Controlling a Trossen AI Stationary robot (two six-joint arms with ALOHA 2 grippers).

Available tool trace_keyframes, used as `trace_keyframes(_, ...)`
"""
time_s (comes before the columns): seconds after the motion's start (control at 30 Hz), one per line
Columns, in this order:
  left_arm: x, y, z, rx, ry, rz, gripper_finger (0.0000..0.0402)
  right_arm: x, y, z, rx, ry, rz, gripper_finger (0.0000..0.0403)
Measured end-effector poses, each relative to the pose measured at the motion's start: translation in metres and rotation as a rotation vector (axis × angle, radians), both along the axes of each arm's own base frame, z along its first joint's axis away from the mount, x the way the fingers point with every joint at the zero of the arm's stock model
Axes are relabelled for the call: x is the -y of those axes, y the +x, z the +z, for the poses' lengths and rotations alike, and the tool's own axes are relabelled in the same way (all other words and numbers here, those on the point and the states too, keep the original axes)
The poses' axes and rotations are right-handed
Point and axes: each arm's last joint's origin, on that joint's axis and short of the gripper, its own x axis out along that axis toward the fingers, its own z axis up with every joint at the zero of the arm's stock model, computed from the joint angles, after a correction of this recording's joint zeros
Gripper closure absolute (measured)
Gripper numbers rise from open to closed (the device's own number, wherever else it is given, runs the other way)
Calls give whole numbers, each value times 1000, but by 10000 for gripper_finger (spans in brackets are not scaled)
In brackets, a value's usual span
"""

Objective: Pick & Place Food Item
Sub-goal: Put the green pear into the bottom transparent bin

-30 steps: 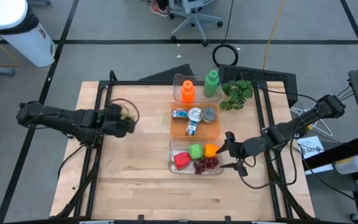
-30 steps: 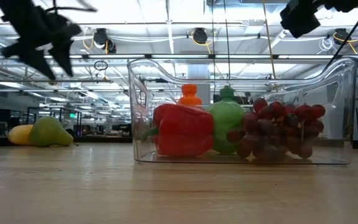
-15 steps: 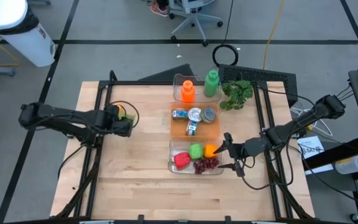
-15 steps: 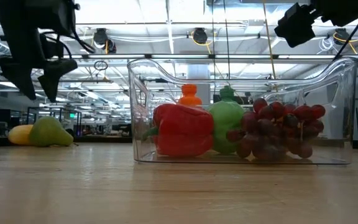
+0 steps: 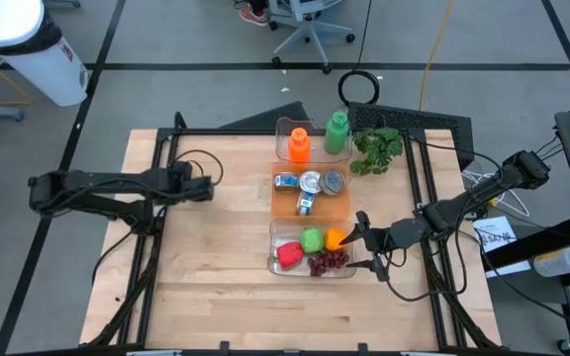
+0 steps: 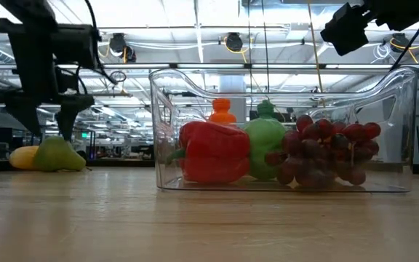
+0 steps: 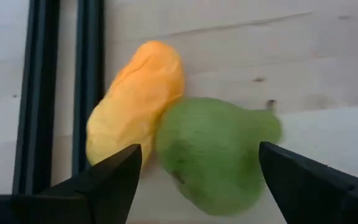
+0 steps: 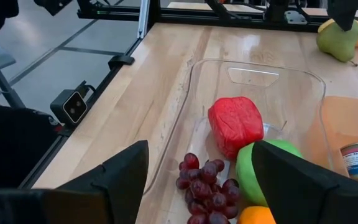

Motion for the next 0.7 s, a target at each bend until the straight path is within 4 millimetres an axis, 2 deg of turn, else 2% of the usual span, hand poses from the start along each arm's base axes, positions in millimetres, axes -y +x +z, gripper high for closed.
trace_keyframes(0.13,-5,-3,-12,3,-57,7,70,0,0,0,0,0,0,135)
trace_keyframes(0.4,-5,13,-20,190,-255,-193,78,0,0,0,-1,0,0,135)
trace_keyframes(0.6,-4,27,-15,296,-228,-348,78,0,0,0,-1,0,0,135)
trace_keyframes(0.7,-4,32,-12,273,-165,-534,78,0,0,0,-2,-1,0,135)
